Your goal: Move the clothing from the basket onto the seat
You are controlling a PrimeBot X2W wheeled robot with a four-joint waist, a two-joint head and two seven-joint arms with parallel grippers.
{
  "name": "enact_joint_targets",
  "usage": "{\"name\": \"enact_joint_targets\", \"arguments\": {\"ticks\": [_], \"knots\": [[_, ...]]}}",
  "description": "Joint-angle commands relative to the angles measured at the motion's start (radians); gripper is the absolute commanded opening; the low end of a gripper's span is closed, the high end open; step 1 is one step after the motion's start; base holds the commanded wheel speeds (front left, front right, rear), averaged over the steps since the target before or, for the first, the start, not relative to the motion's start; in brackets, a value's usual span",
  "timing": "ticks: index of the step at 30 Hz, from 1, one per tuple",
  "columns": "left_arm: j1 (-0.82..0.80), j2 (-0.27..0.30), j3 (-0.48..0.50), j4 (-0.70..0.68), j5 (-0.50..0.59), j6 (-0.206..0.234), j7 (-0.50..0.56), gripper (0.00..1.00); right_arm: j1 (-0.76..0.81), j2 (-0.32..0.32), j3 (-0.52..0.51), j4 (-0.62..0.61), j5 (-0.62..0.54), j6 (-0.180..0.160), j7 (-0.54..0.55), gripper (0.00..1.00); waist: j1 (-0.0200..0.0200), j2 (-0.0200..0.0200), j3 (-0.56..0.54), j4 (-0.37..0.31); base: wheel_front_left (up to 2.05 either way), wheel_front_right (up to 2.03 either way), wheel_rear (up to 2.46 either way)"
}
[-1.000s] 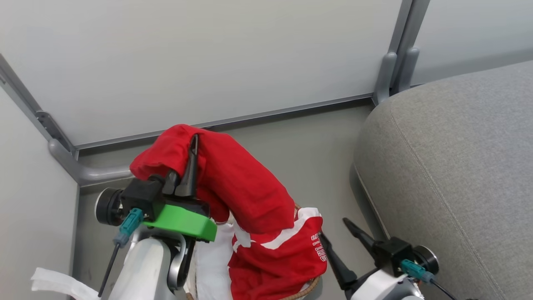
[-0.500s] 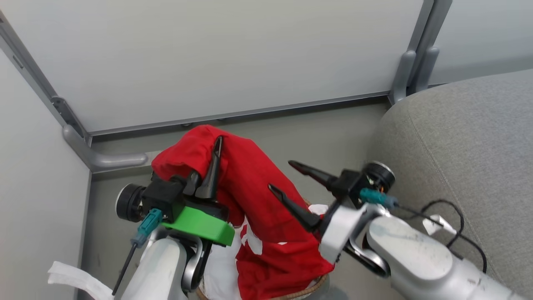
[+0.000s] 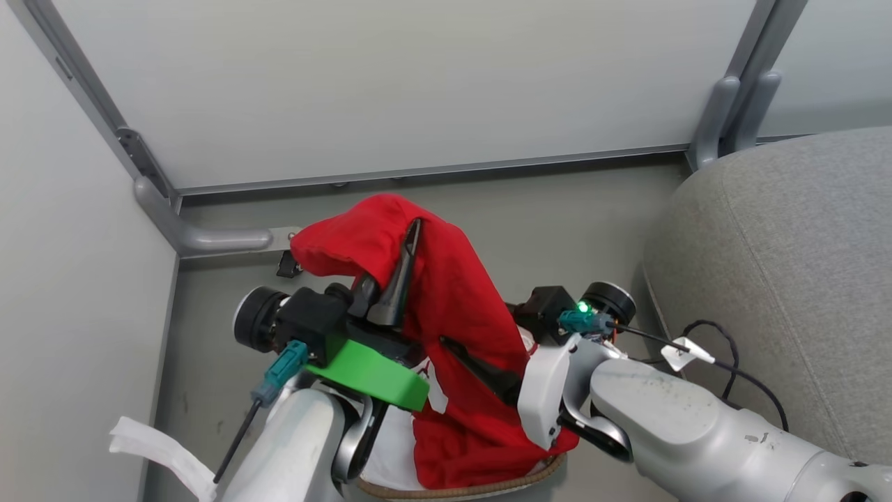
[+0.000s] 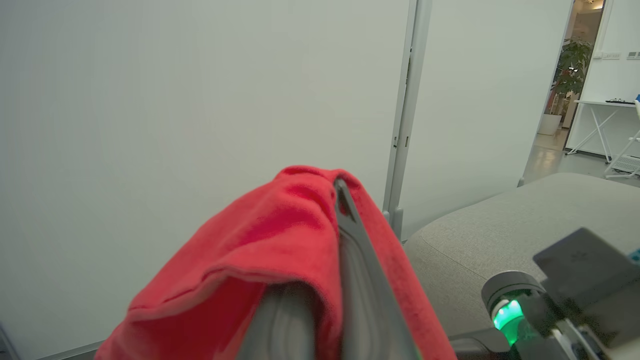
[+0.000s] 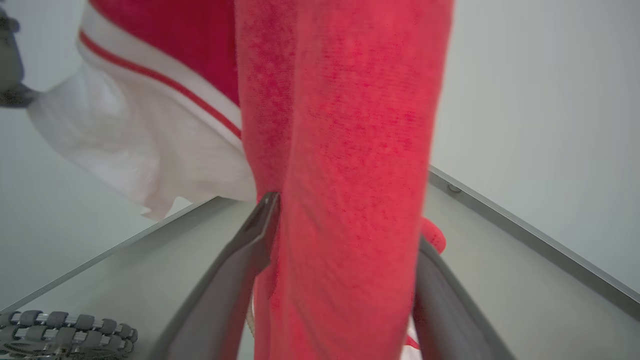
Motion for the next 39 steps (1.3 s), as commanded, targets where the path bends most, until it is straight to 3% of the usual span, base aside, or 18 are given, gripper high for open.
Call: {"name": "enact_joint_targets", "arguments": {"ticks": [1, 3, 4, 5, 6, 17, 18, 19, 20, 28, 39], "knots": [[-0.015, 0.003, -0.011, -0.004, -0.006, -0.001, -0.001, 0.0, -0.007, 0.007, 0.017, 0.019, 0.01, -0.001, -0.005, 1.0, 0.0, 0.0, 0.011, 0.014, 0.0, 0.0, 0.0], [-0.021, 0.003, -0.027, -0.007, -0.01, -0.001, -0.001, 0.0, -0.003, 0.023, 0.029, 0.04, 0.023, -0.001, -0.005, 1.0, 0.0, 0.0, 0.015, 0.021, 0.0, 0.0, 0.0], [-0.022, 0.003, -0.036, -0.009, -0.015, 0.0, -0.001, 0.0, 0.001, 0.034, 0.029, 0.046, 0.029, -0.001, -0.005, 0.95, 0.0, 0.0, 0.017, 0.025, 0.0, 0.0, 0.0], [-0.024, 0.003, -0.041, -0.009, -0.017, 0.002, -0.001, 0.0, 0.003, 0.043, 0.023, 0.047, 0.031, -0.001, -0.005, 0.36, 0.0, 0.0, 0.017, 0.027, 0.0, 0.0, 0.0], [-0.024, 0.003, -0.046, -0.005, -0.02, 0.003, -0.001, 0.0, 0.01, 0.051, 0.015, 0.045, 0.034, -0.001, -0.005, 0.0, 0.0, 0.0, 0.018, 0.03, 0.0, 0.0, 0.0], [-0.024, 0.003, -0.034, 0.016, -0.002, 0.013, -0.001, 0.0, 0.072, 0.065, -0.106, -0.016, -0.04, -0.001, -0.005, 0.0, 0.0, 0.0, 0.022, 0.02, 0.0, 0.0, 0.0], [-0.021, 0.003, -0.03, 0.015, 0.004, 0.014, -0.001, 0.23, 0.079, 0.066, -0.115, -0.022, -0.045, -0.001, -0.005, 0.0, 0.0, 0.0, 0.022, 0.017, 0.0, 0.0, 0.0], [-0.015, 0.003, -0.027, 0.019, 0.007, 0.014, -0.001, 0.67, 0.085, 0.067, -0.123, -0.027, -0.049, -0.001, -0.005, 0.0, 0.0, 0.0, 0.021, 0.015, 0.0, 0.0, 0.0], [-0.01, 0.003, -0.023, 0.024, 0.012, 0.014, -0.001, 1.0, 0.091, 0.066, -0.136, -0.034, -0.055, -0.001, -0.005, 0.0, 0.0, 0.0, 0.021, 0.01, 0.0, 0.0, 0.0], [0.026, 0.003, 0.026, 0.069, 0.041, 0.009, 0.0, 1.0, 0.165, 0.046, -0.288, -0.115, -0.098, -0.001, -0.005, 0.0, 0.0, 0.0, 0.023, -0.078, 0.0, 0.0, 0.0], [0.074, 0.003, 0.092, 0.088, 0.086, -0.003, 0.0, 1.0, 0.278, 0.056, -0.45, -0.232, -0.173, -0.001, -0.005, 0.0, 0.0, 0.0, 0.019, -0.368, 0.0, 0.0, 0.0]]}}
